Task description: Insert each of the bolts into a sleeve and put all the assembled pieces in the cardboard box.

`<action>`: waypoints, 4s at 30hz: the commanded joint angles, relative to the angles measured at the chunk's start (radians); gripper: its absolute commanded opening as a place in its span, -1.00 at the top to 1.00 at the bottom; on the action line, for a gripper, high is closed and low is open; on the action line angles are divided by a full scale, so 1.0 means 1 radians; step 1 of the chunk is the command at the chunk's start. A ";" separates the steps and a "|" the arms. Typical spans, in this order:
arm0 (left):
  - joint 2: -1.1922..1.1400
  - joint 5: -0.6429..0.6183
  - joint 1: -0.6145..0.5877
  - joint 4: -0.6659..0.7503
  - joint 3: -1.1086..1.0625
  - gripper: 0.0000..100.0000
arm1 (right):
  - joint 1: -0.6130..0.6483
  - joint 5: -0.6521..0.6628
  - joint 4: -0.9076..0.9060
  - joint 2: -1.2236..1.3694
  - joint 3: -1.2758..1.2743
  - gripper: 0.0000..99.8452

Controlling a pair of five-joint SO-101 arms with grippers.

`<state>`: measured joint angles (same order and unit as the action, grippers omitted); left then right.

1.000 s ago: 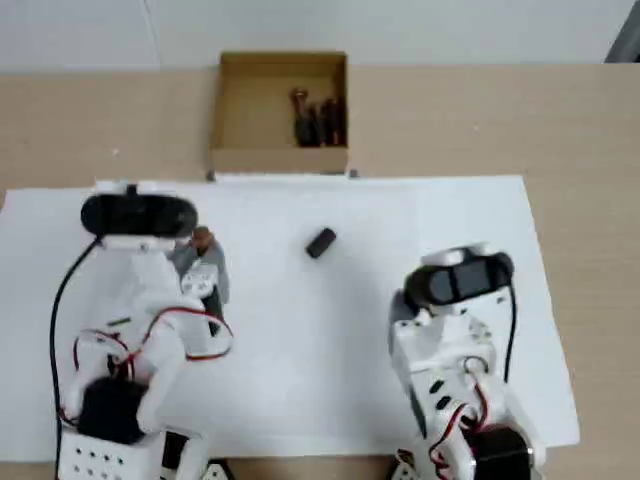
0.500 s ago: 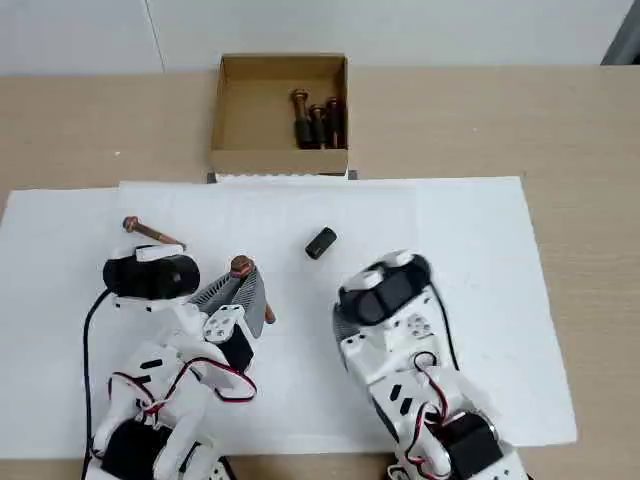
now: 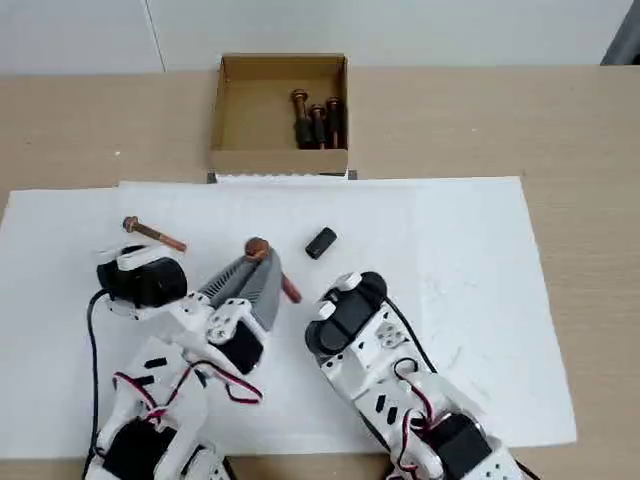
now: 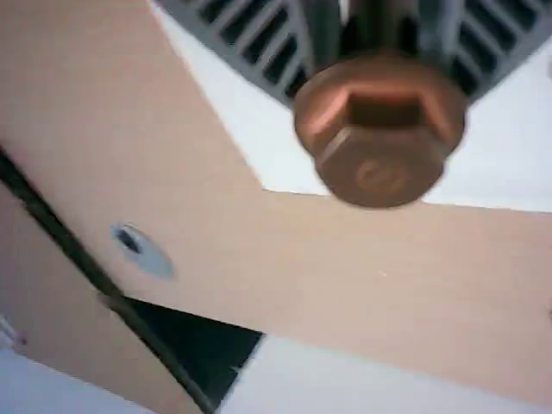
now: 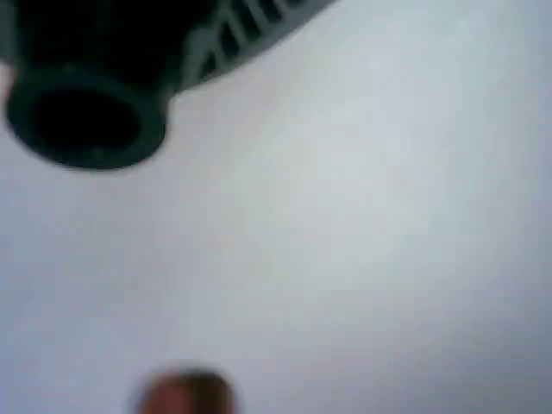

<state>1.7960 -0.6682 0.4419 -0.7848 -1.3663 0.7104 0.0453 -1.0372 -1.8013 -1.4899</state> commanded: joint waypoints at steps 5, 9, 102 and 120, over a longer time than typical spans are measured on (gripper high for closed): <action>0.011 -0.034 0.035 0.031 0.001 0.99 | 0.056 0.051 0.030 -0.010 0.018 1.00; 0.011 -0.034 0.035 0.026 -0.001 0.99 | 0.054 0.071 0.107 -0.010 0.018 1.00; 0.011 0.503 -0.344 -0.209 -0.067 0.99 | -0.334 -0.031 0.136 -0.010 0.032 1.00; 0.012 0.595 -0.396 -0.209 -0.265 0.99 | -0.467 -0.224 0.228 0.384 0.368 1.00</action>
<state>1.7990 -0.0775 0.0491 -1.0027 -1.6318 0.2501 -0.1634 -0.8500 -1.5957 -1.3119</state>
